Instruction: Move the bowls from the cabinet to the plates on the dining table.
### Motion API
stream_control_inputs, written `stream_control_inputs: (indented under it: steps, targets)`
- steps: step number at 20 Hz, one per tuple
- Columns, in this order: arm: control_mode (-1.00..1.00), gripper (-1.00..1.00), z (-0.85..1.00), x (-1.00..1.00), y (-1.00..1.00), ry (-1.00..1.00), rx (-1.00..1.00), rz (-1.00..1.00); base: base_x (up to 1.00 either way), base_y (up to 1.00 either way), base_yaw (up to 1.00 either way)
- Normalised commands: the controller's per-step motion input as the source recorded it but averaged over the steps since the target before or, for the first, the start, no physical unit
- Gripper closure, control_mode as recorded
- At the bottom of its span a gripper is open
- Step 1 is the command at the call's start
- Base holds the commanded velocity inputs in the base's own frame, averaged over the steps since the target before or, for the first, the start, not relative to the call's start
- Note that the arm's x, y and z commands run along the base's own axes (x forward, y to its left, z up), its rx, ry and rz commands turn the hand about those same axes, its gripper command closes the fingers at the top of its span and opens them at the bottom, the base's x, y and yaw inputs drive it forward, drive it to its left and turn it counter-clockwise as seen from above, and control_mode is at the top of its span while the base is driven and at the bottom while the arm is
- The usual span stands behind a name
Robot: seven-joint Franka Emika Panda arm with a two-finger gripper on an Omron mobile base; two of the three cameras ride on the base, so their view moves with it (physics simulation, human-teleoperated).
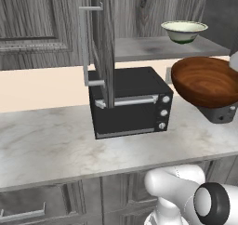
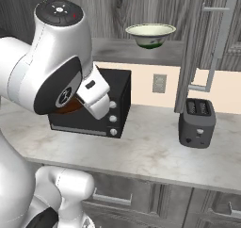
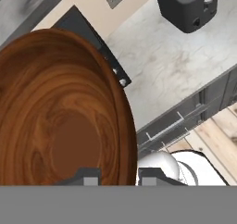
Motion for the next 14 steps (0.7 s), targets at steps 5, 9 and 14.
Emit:
stream_control_inputs:
  steps: [5, 9, 14]
  targets:
    - [1.0, 1.0, 0.0, 0.0, 0.0, 0.0, 0.0, 0.0, -0.35, 0.0, 0.0]
    - [1.0, 1.0, 0.0, 0.0, 0.0, 0.0, 0.0, 0.0, -0.85, 0.0, 0.0]
    - [1.0, 1.0, 0.0, 0.0, 0.0, 0.0, 0.0, 0.0, -0.89, 0.0, 0.0]
